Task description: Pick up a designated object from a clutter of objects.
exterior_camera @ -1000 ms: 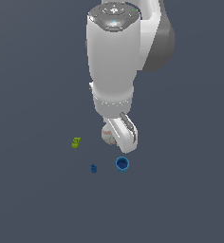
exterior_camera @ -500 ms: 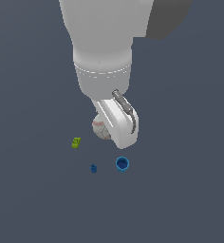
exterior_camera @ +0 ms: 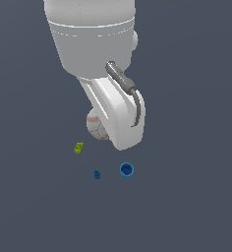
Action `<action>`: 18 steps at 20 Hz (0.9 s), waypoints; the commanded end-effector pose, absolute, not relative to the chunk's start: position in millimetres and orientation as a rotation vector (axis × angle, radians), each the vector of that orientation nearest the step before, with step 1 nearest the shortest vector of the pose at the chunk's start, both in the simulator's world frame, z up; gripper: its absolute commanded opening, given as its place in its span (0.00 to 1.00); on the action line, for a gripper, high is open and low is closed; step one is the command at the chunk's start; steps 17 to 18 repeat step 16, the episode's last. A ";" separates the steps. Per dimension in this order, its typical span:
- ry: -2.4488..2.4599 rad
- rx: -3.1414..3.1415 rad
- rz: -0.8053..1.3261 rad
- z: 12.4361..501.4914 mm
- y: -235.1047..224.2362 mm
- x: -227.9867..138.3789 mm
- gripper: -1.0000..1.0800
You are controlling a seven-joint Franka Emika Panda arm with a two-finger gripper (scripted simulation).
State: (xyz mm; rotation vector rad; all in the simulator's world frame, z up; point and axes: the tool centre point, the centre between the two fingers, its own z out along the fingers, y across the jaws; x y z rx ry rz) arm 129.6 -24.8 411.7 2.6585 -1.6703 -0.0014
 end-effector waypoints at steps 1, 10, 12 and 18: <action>-1.670 2.660 0.000 422.3 -26.7 133.3 0.00; -1.670 2.660 0.000 439.8 -30.2 141.1 0.00; -1.671 2.660 0.000 441.4 -30.8 141.9 0.00; -1.672 2.660 0.000 442.5 -31.2 142.5 0.00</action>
